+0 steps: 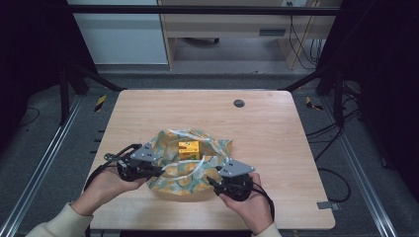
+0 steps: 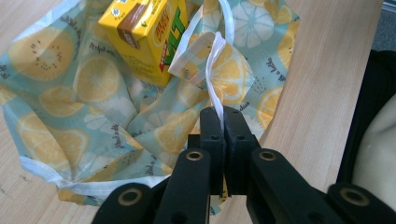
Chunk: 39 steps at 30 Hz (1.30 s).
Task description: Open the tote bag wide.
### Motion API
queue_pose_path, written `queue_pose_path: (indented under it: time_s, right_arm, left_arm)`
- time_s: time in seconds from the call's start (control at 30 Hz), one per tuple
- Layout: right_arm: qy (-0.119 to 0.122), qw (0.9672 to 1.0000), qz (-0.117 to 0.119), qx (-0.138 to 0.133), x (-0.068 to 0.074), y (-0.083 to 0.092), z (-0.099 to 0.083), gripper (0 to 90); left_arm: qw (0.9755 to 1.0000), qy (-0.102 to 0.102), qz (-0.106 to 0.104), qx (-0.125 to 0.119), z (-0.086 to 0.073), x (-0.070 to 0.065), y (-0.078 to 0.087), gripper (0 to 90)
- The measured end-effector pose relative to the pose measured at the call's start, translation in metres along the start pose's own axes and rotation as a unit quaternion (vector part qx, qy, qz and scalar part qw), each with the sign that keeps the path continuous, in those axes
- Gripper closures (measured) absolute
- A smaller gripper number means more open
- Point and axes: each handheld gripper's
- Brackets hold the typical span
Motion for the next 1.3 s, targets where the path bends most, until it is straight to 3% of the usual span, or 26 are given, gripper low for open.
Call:
queue_pose_path:
  time_s: [0.13, 0.2, 0.27, 0.37, 0.4, 0.5, 0.6, 0.7, 0.9, 0.93, 1.07, 1.3]
  right_arm:
    - [-0.009, 0.9998, -0.016, -0.002, -0.017, -0.004, 0.007, 46.1]
    - [-0.009, 0.9999, -0.013, 0.004, -0.025, -0.009, 0.010, 43.7]
    - [-0.013, 0.9996, -0.003, 0.026, -0.034, -0.023, 0.011, 44.0]
    - [-0.016, 0.9991, 0.009, 0.037, -0.036, -0.031, 0.010, 46.5]
    - [-0.017, 0.9987, 0.014, 0.046, -0.035, -0.035, 0.009, 51.2]
    - [-0.004, 0.9980, 0.027, 0.057, -0.033, -0.037, 0.006, 80.2]
    - [0.008, 0.9983, 0.031, 0.049, -0.029, -0.024, 0.006, 90.0]
    - [0.017, 0.9976, 0.036, 0.057, -0.026, -0.014, 0.000, 90.0]
    - [0.025, 0.9958, 0.043, 0.076, -0.017, -0.005, -0.017, 90.0]
    - [0.022, 0.9945, 0.043, 0.093, -0.015, -0.006, -0.028, 90.0]
    - [0.017, 0.9922, 0.048, 0.114, -0.016, -0.009, -0.038, 90.0]
    - [0.027, 0.9870, 0.055, 0.149, -0.014, -0.016, -0.045, 90.0]
  left_arm:
    - [0.9999, -0.003, 0.002, 0.011, -0.001, 0.000, -0.003, 88.3]
    - [0.9999, -0.003, 0.003, 0.014, 0.000, 0.001, -0.004, 88.3]
    - [0.9998, -0.001, 0.005, 0.018, 0.000, 0.003, -0.005, 88.3]
    - [0.9998, 0.000, 0.005, 0.019, -0.001, 0.005, -0.005, 88.3]
    - [0.9998, 0.001, 0.006, 0.018, -0.001, 0.005, -0.005, 88.3]
    - [0.9998, 0.003, 0.006, 0.016, -0.003, 0.006, -0.002, 88.3]
    - [0.9999, 0.004, 0.000, 0.015, -0.007, 0.005, 0.000, 88.2]
    - [0.9997, 0.001, -0.008, 0.022, -0.013, 0.001, -0.002, 88.1]
    - [0.9991, 0.008, -0.008, 0.041, -0.029, 0.000, -0.022, 88.1]
    - [0.9989, 0.010, -0.005, 0.046, -0.032, 0.001, -0.027, 88.1]
    - [0.9984, 0.014, -0.002, 0.054, -0.041, 0.002, -0.042, 88.0]
    - [0.9962, 0.014, 0.016, 0.085, -0.058, 0.006, -0.059, 87.9]
Point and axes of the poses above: each handheld gripper's, and its own axes: y roughly backward along the jaws, z roughly out of its top, x roughly to its left, and after that the axes turned 9 degrees about y, right-handed
